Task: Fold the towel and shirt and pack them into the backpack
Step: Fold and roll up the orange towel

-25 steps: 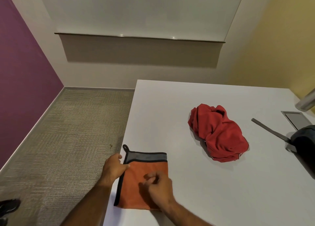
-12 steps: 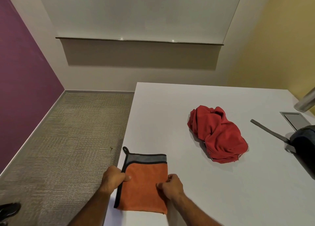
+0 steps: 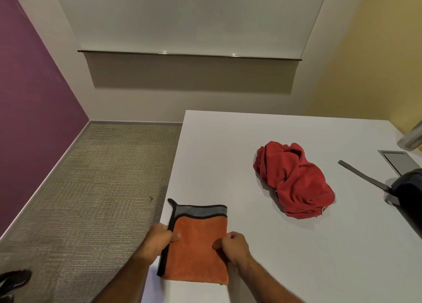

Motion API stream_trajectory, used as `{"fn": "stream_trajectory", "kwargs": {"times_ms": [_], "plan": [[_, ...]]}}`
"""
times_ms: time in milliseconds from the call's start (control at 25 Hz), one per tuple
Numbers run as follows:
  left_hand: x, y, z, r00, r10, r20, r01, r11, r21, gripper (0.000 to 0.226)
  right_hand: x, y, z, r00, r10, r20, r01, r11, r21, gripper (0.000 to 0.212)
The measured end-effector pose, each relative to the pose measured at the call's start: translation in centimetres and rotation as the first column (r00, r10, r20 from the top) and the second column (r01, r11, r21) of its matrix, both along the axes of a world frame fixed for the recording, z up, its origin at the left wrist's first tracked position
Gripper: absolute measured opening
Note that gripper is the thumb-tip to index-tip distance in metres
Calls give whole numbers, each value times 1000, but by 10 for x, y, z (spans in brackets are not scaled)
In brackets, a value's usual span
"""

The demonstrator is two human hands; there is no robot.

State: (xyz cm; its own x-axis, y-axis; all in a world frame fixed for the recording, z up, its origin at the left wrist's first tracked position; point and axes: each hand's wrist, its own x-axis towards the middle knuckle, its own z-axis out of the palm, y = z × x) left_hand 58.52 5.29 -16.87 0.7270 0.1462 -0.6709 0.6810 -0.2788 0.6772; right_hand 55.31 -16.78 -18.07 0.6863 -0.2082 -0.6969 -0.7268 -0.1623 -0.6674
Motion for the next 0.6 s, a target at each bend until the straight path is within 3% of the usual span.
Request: {"fn": "stream_trajectory", "kwargs": {"times_ms": [40,120,200,280,480,600], "plan": [[-1,-1,2,1000,14,6,-14,998,-54,10,1,-2,4,998,-65,14,63,994,92,19],[0,-3,7,999,31,8,-29,986,-164,20,5,-9,11,984,-178,-24,176,930,323,23],[5,-6,14,999,40,3,-38,970,-240,27,12,-20,22,972,-222,-76,233,871,432,32],[12,-10,23,999,36,1,-34,957,-288,29,21,-31,33,973,-225,-53,227,889,397,37],[34,-21,37,998,45,50,-27,947,-319,30,42,-46,49,961,-277,-12,259,880,397,16],[39,-29,36,996,27,80,0,949,-316,31,45,-52,58,958,-288,-5,267,880,394,15]]}}
